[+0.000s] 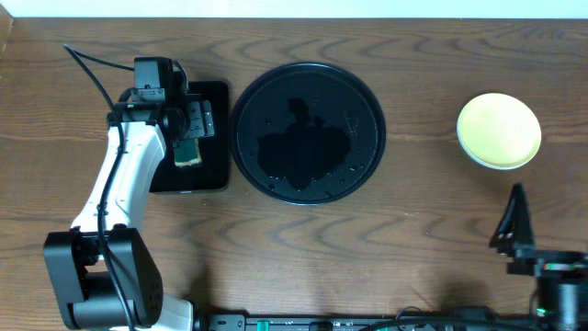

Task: Clean dirty plates on tray and stack at the side

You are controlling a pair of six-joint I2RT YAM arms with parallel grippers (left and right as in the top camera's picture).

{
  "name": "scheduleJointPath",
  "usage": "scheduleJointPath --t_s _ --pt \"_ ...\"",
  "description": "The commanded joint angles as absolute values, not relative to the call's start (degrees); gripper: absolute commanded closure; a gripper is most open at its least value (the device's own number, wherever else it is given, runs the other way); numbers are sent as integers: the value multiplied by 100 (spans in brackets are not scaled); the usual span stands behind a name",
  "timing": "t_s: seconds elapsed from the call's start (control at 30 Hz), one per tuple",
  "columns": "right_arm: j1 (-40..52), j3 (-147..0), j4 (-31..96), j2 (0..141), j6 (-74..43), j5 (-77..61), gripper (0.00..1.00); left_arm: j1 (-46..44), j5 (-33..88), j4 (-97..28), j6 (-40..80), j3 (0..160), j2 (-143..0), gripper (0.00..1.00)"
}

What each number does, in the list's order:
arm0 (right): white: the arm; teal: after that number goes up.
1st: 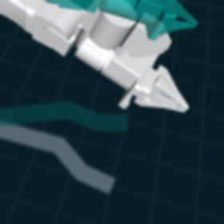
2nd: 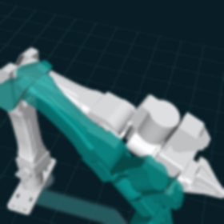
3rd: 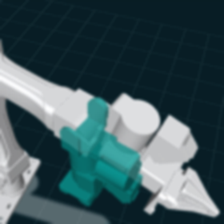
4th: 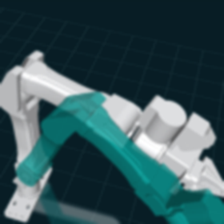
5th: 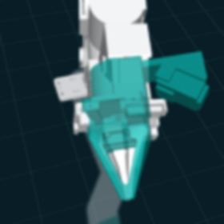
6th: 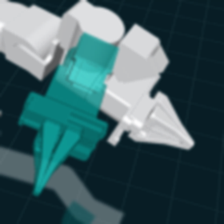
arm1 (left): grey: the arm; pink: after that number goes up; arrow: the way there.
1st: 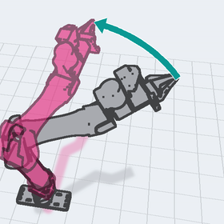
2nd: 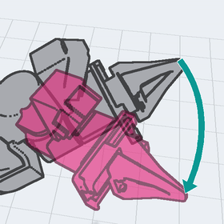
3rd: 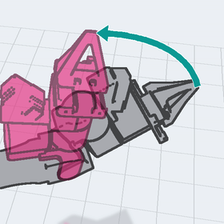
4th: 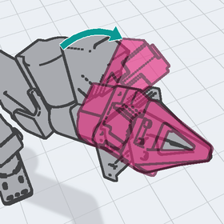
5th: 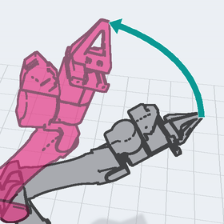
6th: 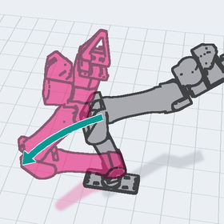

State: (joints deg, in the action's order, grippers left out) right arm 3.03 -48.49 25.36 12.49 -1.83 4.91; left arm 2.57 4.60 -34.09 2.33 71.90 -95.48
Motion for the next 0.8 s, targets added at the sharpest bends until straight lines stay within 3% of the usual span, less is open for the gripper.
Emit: scheduleJointPath --t_s 0.0,0.2,0.3,0.67,0.77 --pt "139 -3710 1706 701 -84 -14 1 281 515 -3417 202 7179 -9574 14" --pt "132 -1885 -812 436 -458 -329 1 281 515 -3415 202 7179 -9574 13" --pt "154 -1269 -1361 414 -576 -331 1 281 515 -3417 202 7179 -9574 14" --pt "228 -45 -1413 27 -545 -414 1 283 515 -3417 202 7179 -9574 13" --pt "246 -30 -760 27 -333 -460 1 281 515 -3417 202 7179 -9574 13"
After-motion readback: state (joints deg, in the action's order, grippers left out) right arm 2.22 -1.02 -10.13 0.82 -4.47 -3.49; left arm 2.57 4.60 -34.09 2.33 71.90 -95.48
